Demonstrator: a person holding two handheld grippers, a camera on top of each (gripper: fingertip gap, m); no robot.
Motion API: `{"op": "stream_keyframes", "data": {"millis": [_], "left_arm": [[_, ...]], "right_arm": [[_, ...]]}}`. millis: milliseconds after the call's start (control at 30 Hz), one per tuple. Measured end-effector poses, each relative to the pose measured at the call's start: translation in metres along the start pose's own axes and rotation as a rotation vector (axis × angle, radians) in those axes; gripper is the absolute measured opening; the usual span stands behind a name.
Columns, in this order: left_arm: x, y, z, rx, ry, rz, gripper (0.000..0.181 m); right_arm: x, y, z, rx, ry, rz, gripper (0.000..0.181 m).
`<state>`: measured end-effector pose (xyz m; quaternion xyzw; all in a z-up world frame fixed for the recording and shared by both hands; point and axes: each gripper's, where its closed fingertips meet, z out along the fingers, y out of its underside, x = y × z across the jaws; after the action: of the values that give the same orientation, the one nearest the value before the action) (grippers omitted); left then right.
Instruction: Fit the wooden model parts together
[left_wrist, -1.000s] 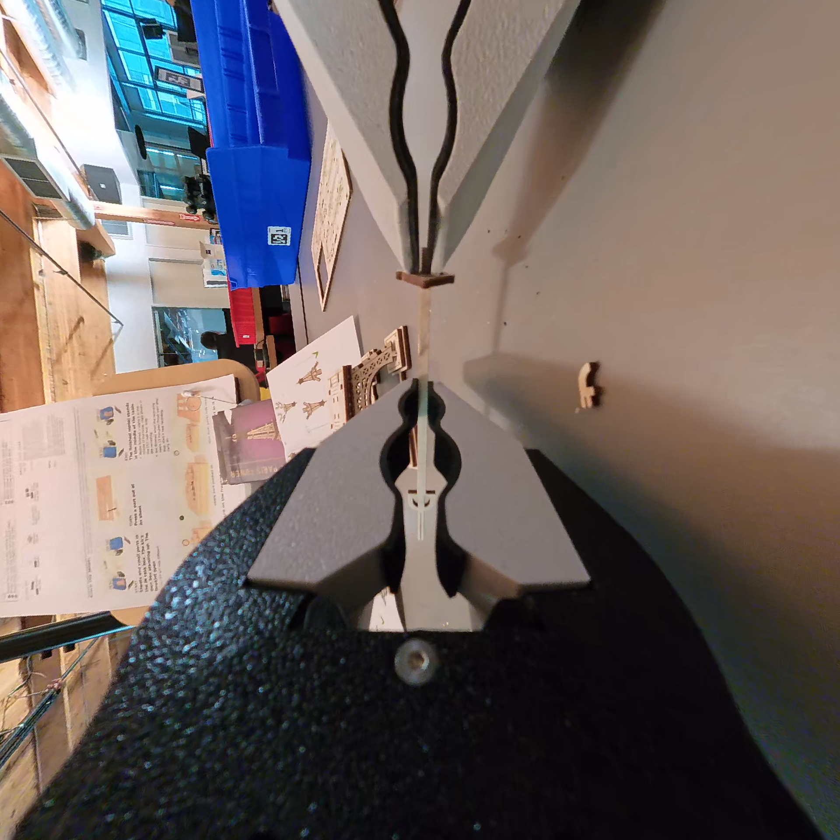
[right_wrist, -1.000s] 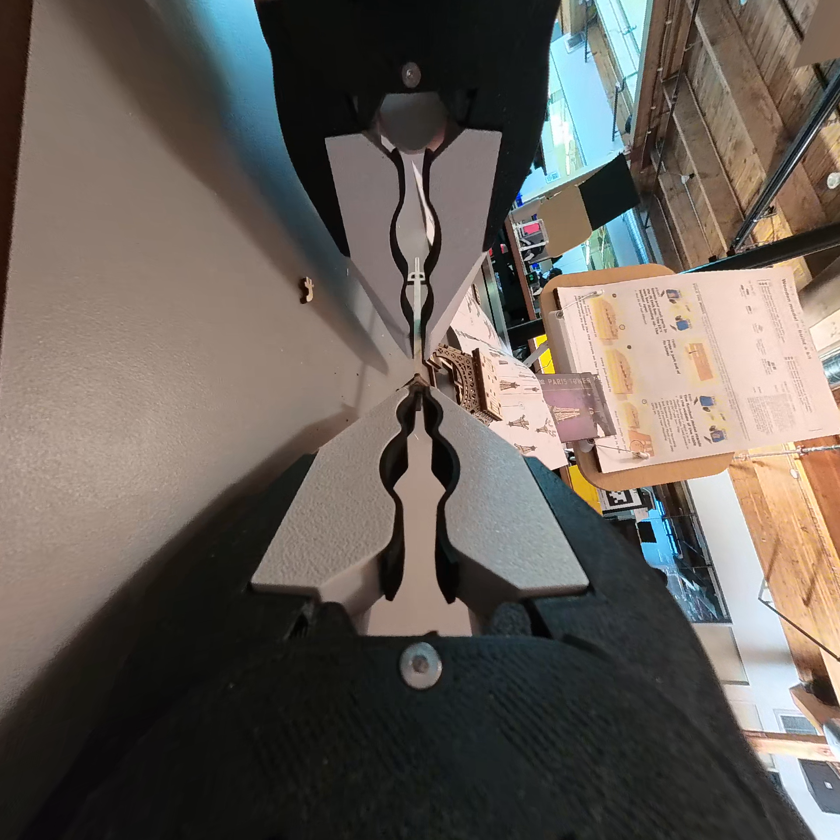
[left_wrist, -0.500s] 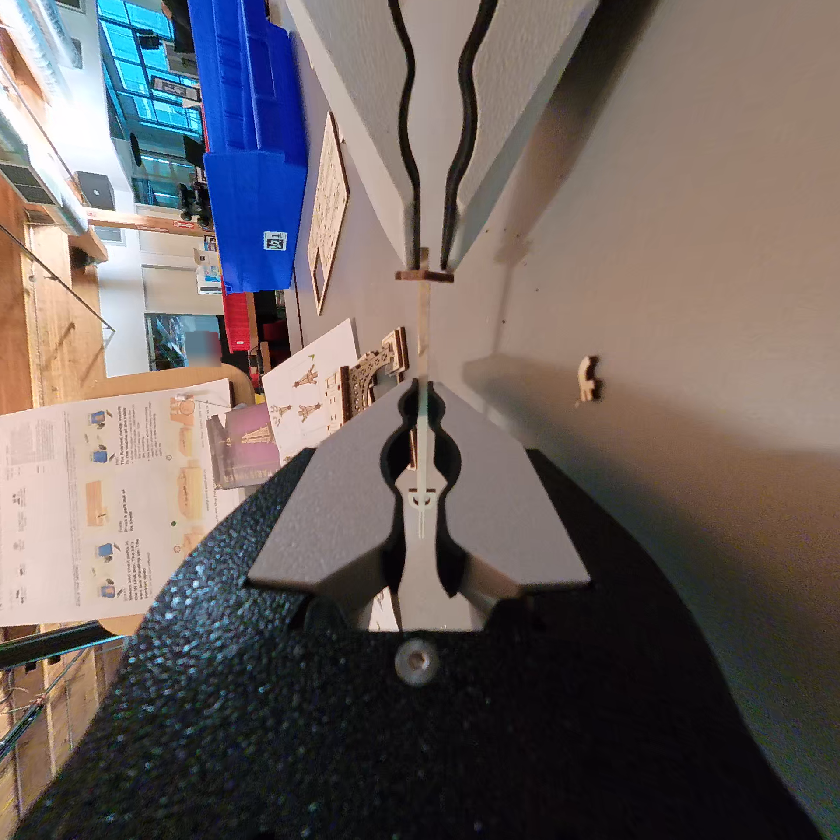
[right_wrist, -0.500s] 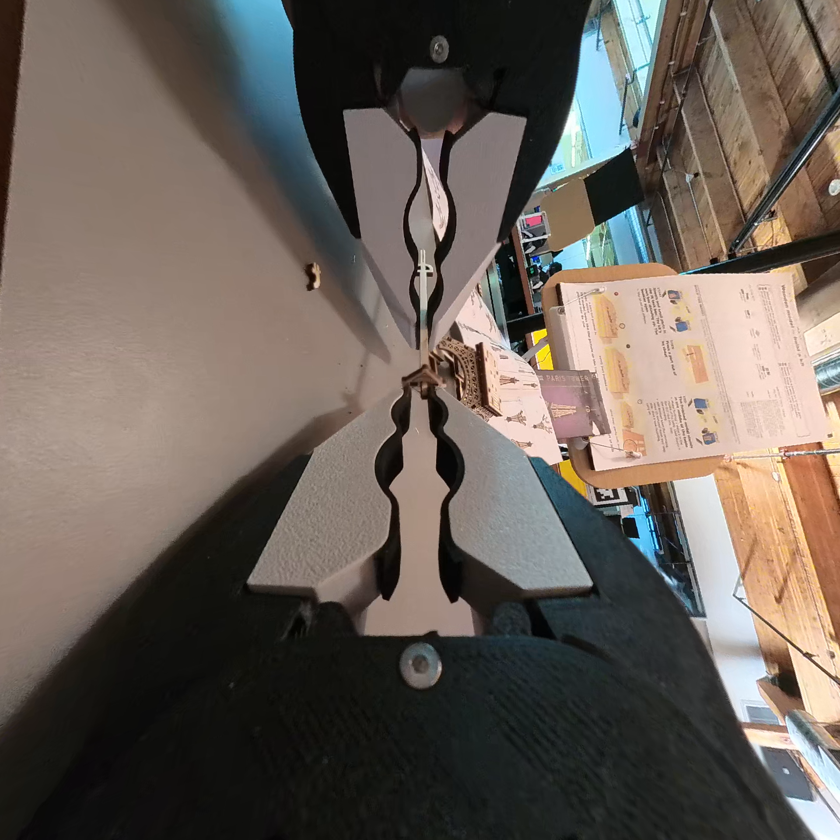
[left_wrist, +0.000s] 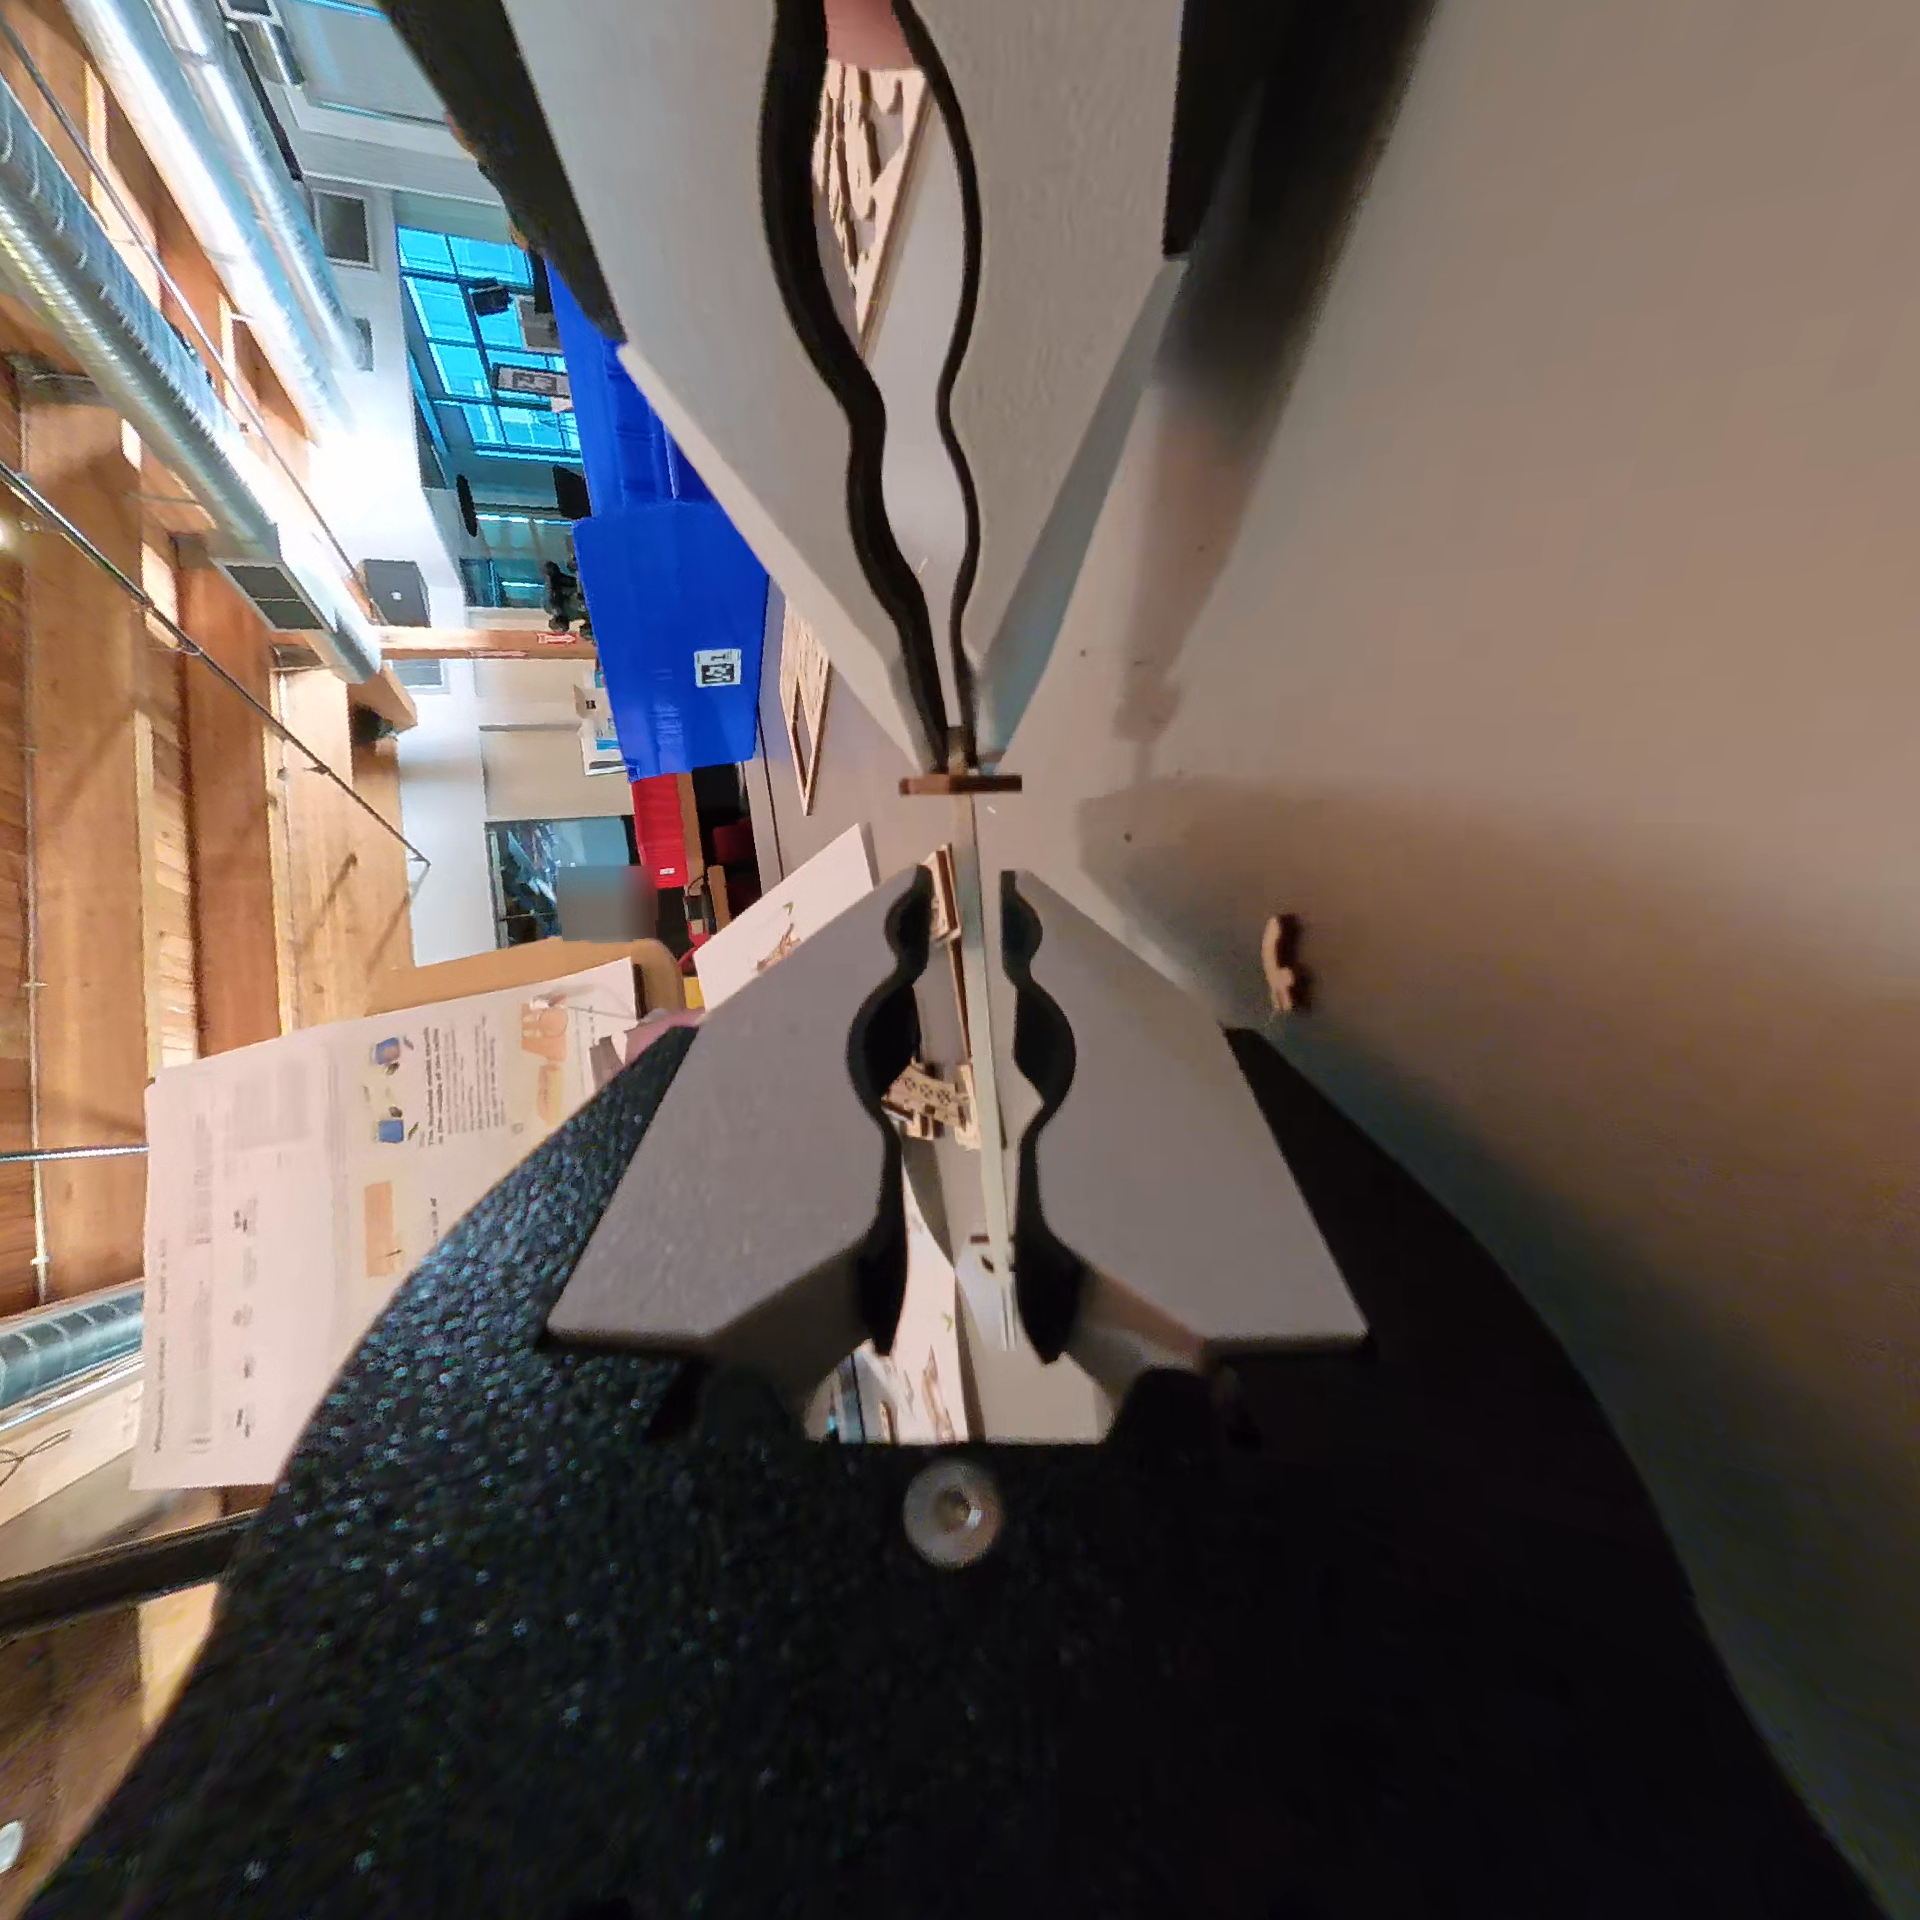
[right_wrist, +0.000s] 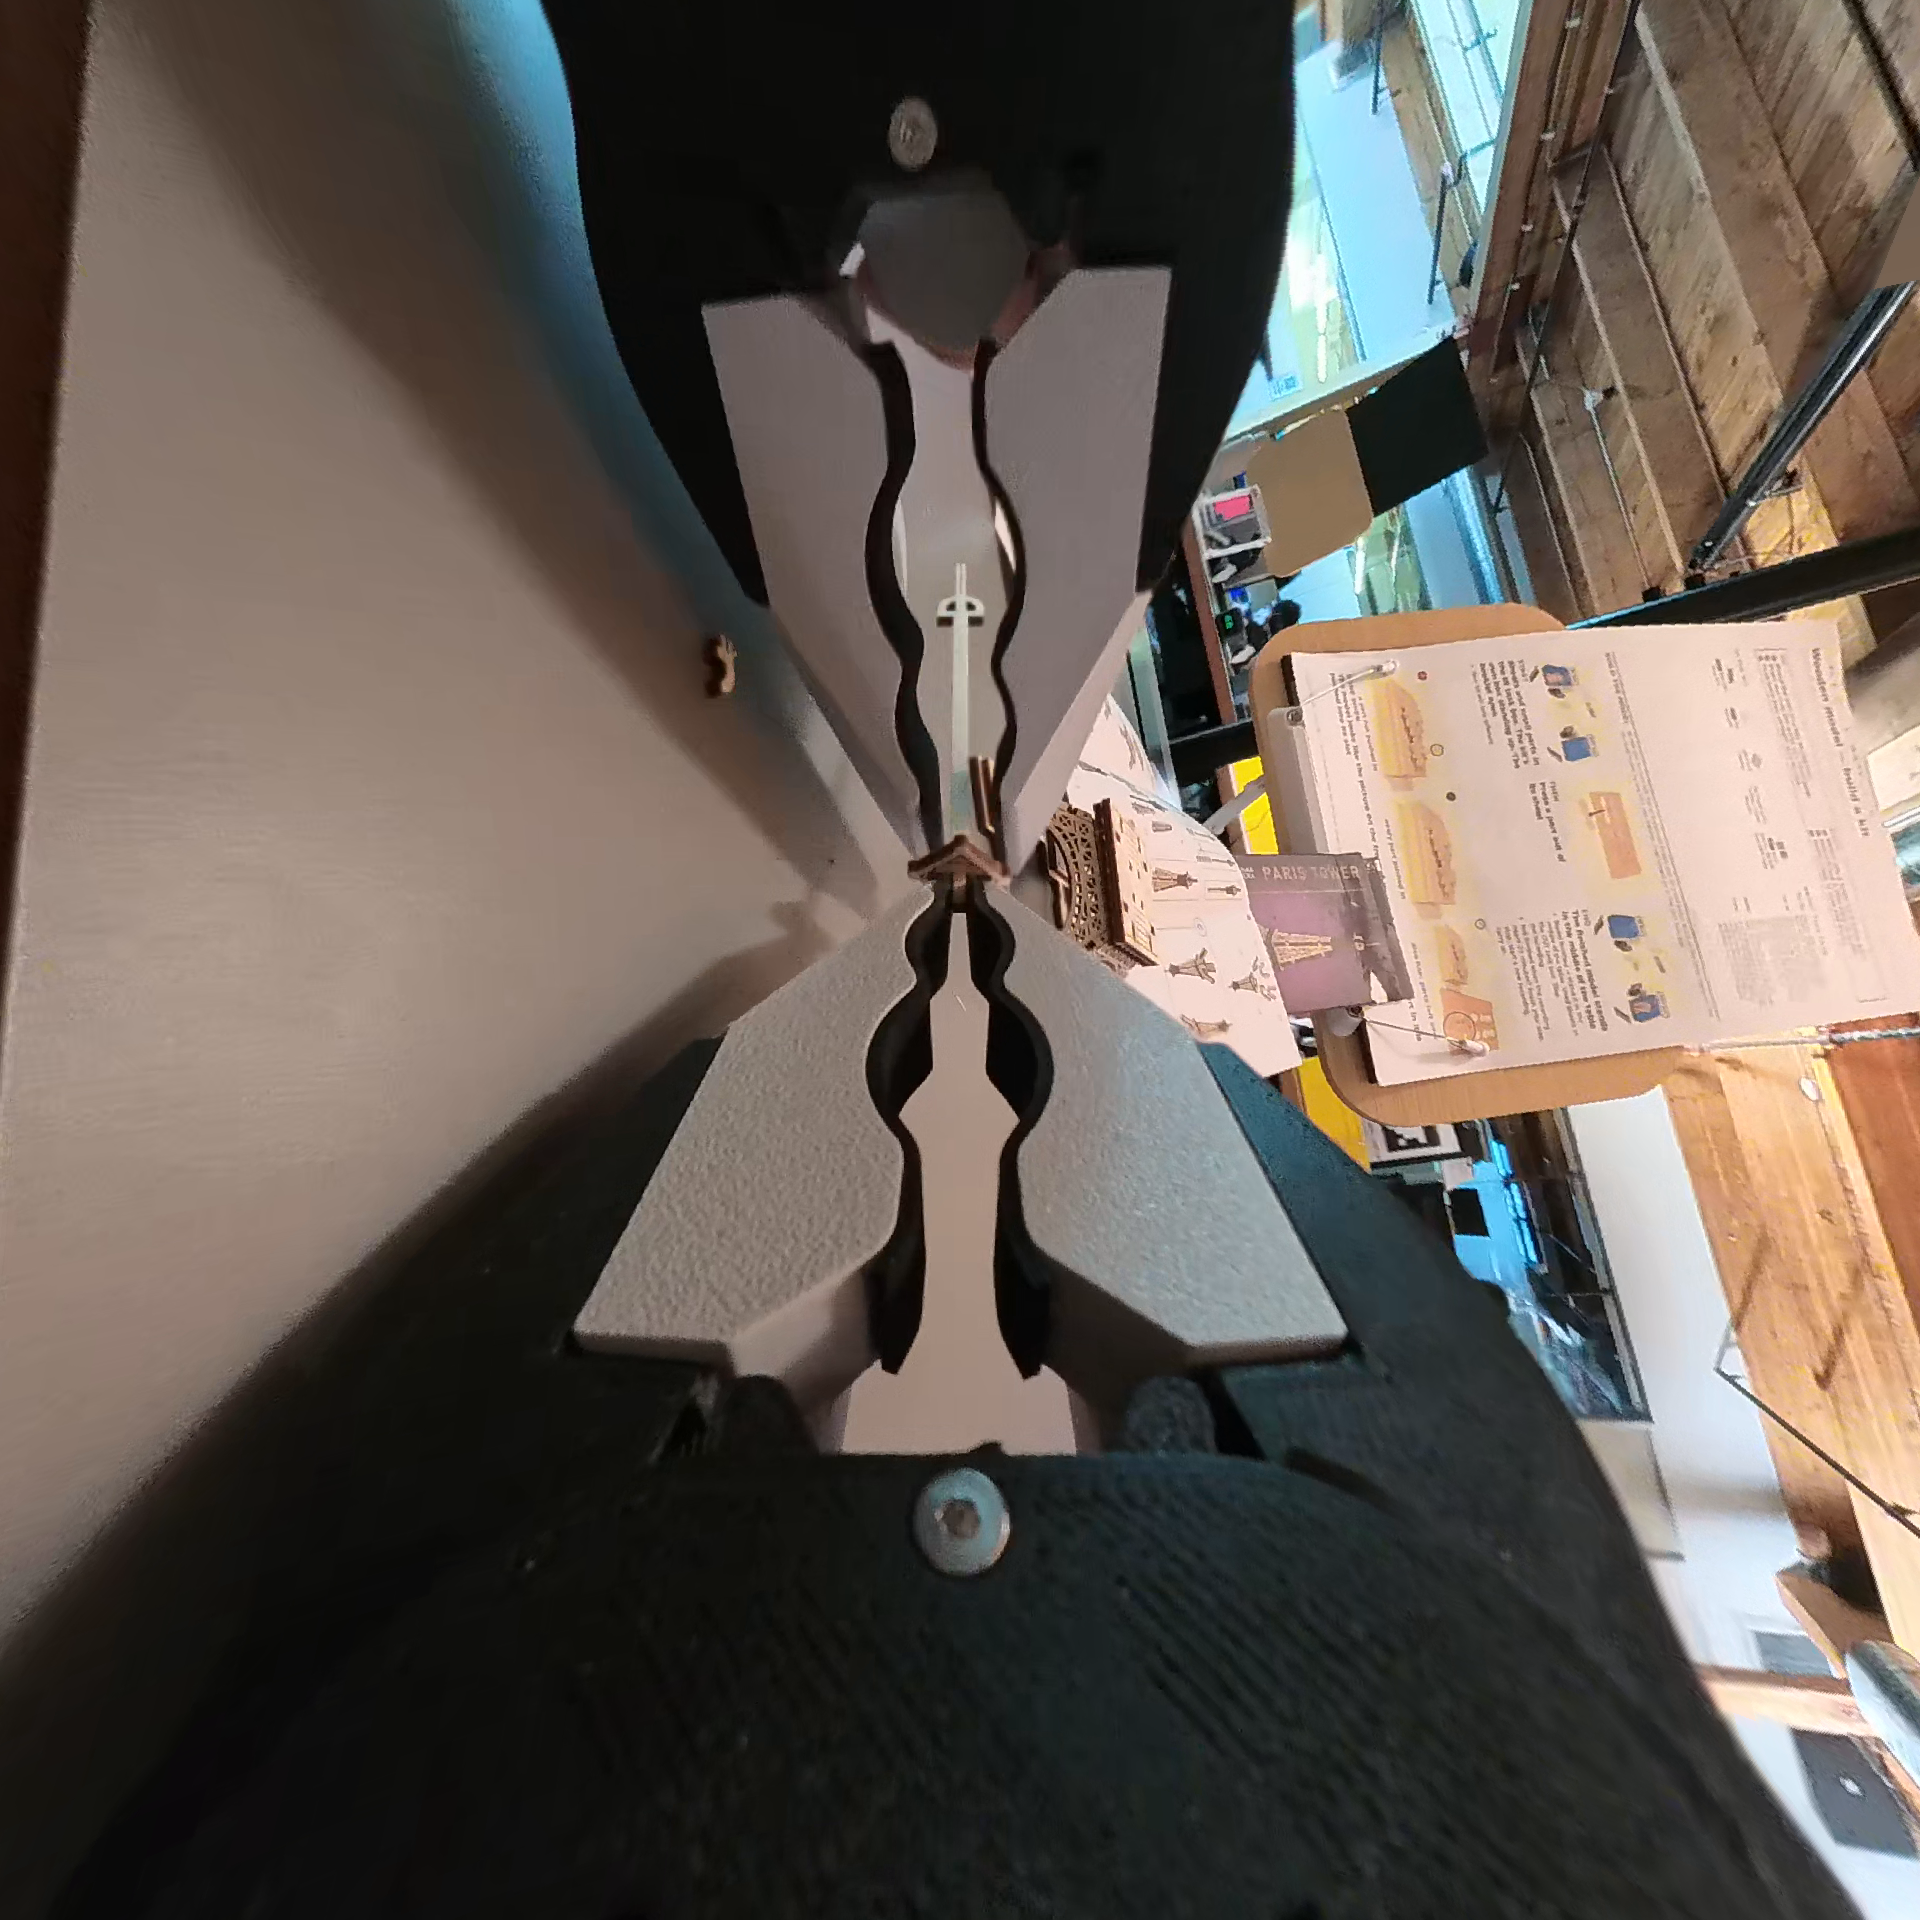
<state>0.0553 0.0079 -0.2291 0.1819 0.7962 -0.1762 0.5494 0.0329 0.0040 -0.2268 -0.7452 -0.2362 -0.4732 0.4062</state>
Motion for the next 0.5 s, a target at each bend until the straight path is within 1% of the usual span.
{"op": "stream_keyframes", "data": {"millis": [33,100,200,300,367,500], "left_arm": [[0.000,-0.002,0.000,0.006,-0.003,0.006,0.009],[0.000,-0.011,-0.003,0.040,-0.009,0.008,0.001],[0.001,-0.012,-0.002,0.026,0.010,-0.008,0.000],[0.004,-0.013,-0.001,0.014,0.043,-0.049,0.000],[0.004,-0.012,-0.001,0.007,0.044,-0.061,0.000],[0.007,-0.013,0.000,0.012,0.078,-0.100,0.000]], "right_arm": [[0.000,-0.001,-0.001,0.008,-0.003,0.013,0.001],[-0.001,-0.001,-0.001,0.013,-0.013,0.034,0.001],[-0.003,0.000,-0.002,0.011,-0.023,0.042,0.001],[-0.004,0.001,-0.003,0.010,-0.006,-0.008,0.001],[-0.005,-0.001,-0.004,0.021,-0.003,-0.032,0.005],[-0.006,-0.002,-0.006,0.024,-0.003,-0.043,0.004]]}}
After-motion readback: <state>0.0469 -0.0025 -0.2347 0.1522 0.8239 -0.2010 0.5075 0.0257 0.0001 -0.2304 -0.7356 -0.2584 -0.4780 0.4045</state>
